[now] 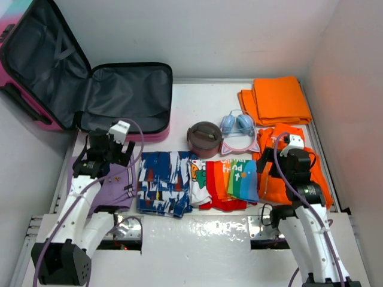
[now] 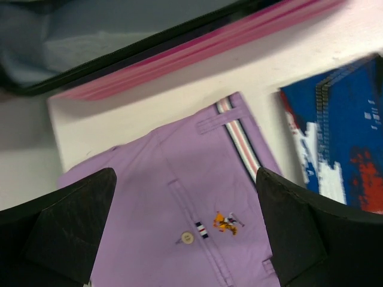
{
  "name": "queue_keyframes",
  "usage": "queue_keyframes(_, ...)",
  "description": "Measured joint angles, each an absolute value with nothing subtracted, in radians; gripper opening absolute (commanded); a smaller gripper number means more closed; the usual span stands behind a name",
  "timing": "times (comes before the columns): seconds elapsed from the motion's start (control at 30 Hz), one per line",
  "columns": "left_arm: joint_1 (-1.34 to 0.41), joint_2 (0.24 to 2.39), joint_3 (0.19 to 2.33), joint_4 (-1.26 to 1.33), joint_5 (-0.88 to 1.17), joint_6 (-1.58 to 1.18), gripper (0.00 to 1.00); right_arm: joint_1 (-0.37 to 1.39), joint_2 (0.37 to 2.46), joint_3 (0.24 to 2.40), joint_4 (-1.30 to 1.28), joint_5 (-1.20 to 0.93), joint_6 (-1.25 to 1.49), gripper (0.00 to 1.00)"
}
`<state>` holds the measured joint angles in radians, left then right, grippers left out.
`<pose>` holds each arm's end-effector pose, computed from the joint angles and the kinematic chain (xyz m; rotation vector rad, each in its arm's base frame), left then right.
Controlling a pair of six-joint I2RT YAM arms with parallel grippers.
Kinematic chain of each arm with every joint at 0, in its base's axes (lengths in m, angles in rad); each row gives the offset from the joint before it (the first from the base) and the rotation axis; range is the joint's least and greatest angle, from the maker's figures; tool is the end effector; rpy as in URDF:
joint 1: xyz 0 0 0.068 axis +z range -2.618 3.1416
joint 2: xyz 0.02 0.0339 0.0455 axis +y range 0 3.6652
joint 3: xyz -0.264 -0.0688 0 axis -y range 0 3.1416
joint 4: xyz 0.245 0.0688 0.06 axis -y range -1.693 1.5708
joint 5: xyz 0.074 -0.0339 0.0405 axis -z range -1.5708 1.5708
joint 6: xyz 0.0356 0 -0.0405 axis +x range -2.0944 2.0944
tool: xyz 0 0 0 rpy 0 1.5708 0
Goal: Pack the luggage
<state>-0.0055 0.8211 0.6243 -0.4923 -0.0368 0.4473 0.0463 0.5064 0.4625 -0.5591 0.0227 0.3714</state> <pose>0.1767 0.0003 0.2480 0.4912 2.2206 0.2759 0.1267 0.0051 0.2286 0.3659 2.1506 0.2135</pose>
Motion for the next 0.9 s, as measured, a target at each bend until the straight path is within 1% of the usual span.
queue_keyframes(0.17, -0.006, 0.806, 0.624, -0.487, -0.138, 0.448, 1.00, 0.047, 0.540, 0.508, -0.637, -0.001, 0.335, 0.99)
queue_keyframes(0.27, -0.006, 0.870, 0.699, -0.564, -0.122, 0.476, 1.00, 0.048, 0.614, 0.577, -0.673, -0.034, 0.314, 0.99)
queue_keyframes(0.3, -0.006, 0.901, 0.750, -0.620, -0.078, 0.489, 0.97, 0.048, 0.644, 0.602, -0.684, -0.047, 0.313, 0.99)
queue_keyframes(0.33, -0.006, 0.940, 0.820, -0.678, -0.006, 0.499, 0.92, 0.048, 0.678, 0.627, -0.690, -0.076, 0.312, 0.98)
queue_keyframes(0.37, -0.006, 0.982, 0.900, -0.718, 0.063, 0.506, 0.84, 0.048, 0.707, 0.644, -0.689, -0.112, 0.312, 0.90)
queue_keyframes(0.4, -0.007, 1.025, 0.985, -0.749, 0.129, 0.499, 0.82, 0.048, 0.728, 0.652, -0.685, -0.143, 0.313, 0.86)
queue_keyframes(0.47, -0.043, 1.116, 1.153, -0.776, 0.204, 0.465, 0.79, 0.049, 0.764, 0.651, -0.680, -0.211, 0.331, 0.75)
queue_keyframes(0.57, -0.183, 1.246, 1.330, -0.794, 0.252, 0.410, 0.77, 0.049, 0.790, 0.648, -0.681, -0.262, 0.366, 0.65)
queue_keyframes(0.63, -0.295, 1.325, 1.386, -0.797, 0.292, 0.369, 0.76, 0.049, 0.802, 0.646, -0.683, -0.262, 0.391, 0.64)
queue_keyframes(0.77, -0.448, 1.454, 1.408, -0.827, 0.361, 0.286, 0.77, 0.066, 0.831, 0.625, -0.680, -0.214, 0.425, 0.68)
queue_keyframes(0.87, -0.531, 1.522, 1.406, -0.833, 0.407, 0.220, 0.82, 0.118, 0.888, 0.578, -0.654, -0.140, 0.439, 0.72)
queue_keyframes(0.9, -0.556, 1.535, 1.401, -0.830, 0.418, 0.193, 0.85, 0.137, 0.918, 0.570, -0.654, -0.117, 0.444, 0.75)
